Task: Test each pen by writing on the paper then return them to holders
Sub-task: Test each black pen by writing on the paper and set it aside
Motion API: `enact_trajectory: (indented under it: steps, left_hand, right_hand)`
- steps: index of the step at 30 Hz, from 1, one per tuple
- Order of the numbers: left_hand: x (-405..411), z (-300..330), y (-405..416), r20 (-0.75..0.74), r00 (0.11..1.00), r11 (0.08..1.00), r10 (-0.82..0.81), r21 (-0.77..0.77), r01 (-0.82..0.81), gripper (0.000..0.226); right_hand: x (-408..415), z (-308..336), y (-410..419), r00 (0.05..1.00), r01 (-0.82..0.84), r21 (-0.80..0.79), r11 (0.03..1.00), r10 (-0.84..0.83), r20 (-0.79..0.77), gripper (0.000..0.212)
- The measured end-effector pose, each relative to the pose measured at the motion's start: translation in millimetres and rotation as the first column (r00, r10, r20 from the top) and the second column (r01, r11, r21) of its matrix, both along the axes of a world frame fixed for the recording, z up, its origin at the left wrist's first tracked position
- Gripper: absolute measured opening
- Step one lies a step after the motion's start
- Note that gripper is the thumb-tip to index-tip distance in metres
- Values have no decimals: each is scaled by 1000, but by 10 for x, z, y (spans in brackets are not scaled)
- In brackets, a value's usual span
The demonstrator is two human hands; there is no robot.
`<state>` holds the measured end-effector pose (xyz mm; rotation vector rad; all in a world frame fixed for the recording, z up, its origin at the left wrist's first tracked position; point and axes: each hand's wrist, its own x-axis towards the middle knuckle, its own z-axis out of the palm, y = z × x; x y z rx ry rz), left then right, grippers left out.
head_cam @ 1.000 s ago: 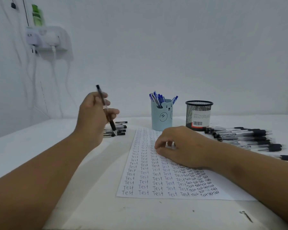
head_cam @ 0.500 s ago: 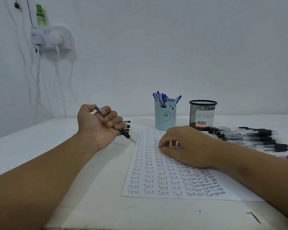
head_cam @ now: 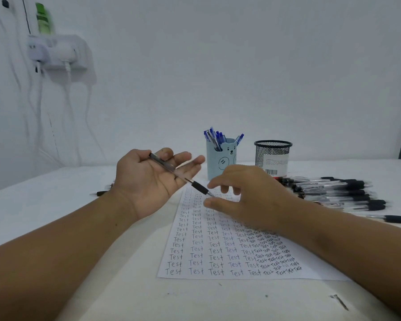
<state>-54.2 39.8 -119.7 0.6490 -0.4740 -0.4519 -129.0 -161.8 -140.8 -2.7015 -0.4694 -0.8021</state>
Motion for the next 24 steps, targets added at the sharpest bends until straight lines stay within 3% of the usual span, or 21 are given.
enact_trajectory:
  steps: [4, 7, 11, 14, 17, 19, 21, 24]
  left_hand:
    - [-4, -28, -28, 69, 995, 994, -71, 87, 65, 27]
    - [19, -49, -17, 134, 986, 969, -98, 238, 64, 31]
    - [66, -125, -51, 284, 959, 881, 18, 448, -149, 37]
    - [73, -176, -35, 463, 881, 740, 101, 557, -377, 41]
    - [40, -197, 0, 636, 772, 529, 15, 650, -546, 32]
    - [51, -213, 28, 666, 745, 411, -40, 690, -596, 15]
    - [97, -232, 62, 730, 674, 276, -110, 674, -685, 11]
    - [85, -238, 88, 740, 647, 215, -184, 673, -708, 5]
  right_hand:
    - [1, 21, 29, 998, -25, -14, 1000, 26, 56, 24]
    - [-12, 47, -9, 998, -2, -7, 1000, 2, 57, 9]
    - [-26, 125, -141, 996, 86, 75, 993, -83, -44, 9]
    - [-23, 152, -272, 984, 161, 138, 977, -148, -101, 11]
    - [-21, 156, -395, 972, 201, 262, 944, -160, -169, 16]
    - [-56, 169, -436, 962, 196, 415, 889, -93, -256, 15]
    - [-74, 169, -460, 952, 179, 587, 790, 13, -307, 26]
    - [-74, 134, -458, 929, 164, 711, 684, 136, -345, 43]
